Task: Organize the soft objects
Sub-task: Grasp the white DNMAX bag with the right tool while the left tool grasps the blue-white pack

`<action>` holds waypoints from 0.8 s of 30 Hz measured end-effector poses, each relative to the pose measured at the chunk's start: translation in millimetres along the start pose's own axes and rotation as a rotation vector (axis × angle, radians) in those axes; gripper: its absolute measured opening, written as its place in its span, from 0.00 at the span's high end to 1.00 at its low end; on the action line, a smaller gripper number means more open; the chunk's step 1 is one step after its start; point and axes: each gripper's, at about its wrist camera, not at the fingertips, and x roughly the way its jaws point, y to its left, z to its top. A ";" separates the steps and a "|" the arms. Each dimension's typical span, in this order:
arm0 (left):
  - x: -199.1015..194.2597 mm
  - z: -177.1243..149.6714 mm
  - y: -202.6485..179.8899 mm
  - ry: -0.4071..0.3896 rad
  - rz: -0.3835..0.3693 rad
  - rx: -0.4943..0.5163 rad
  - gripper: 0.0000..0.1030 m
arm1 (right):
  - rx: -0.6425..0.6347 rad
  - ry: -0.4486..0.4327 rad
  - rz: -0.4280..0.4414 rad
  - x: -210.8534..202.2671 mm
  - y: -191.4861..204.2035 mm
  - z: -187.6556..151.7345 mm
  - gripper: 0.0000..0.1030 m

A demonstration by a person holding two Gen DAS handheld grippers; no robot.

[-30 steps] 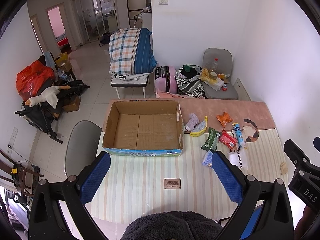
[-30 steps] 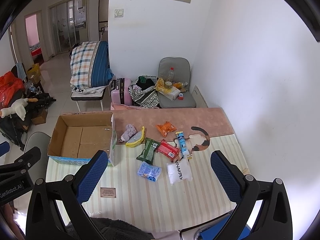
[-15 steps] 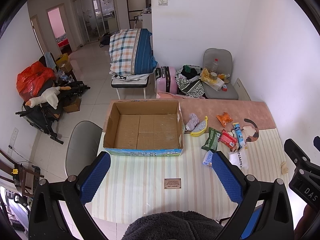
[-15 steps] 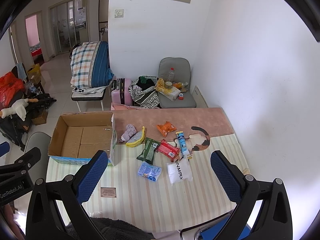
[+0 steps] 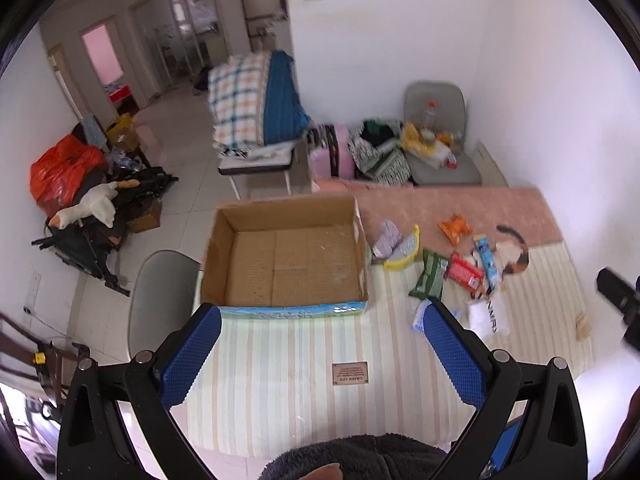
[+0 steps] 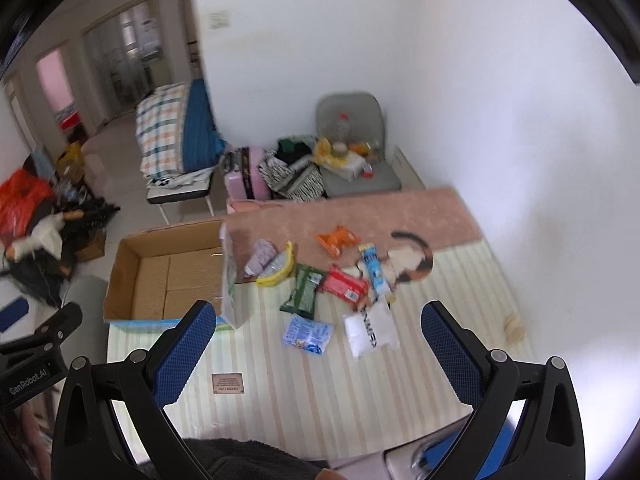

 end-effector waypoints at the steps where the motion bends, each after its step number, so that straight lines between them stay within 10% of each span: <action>1: 11.0 3.6 -6.1 0.007 -0.012 0.009 0.00 | 0.034 0.023 -0.009 13.7 -14.3 2.1 0.00; 12: 198.5 -1.3 -136.6 0.258 -0.031 0.391 0.00 | 0.071 0.455 -0.075 266.6 -121.2 -36.2 0.00; 24: 337.0 -54.5 -231.0 0.394 -0.051 0.947 0.00 | -0.091 0.798 0.048 474.1 -111.2 -110.3 0.00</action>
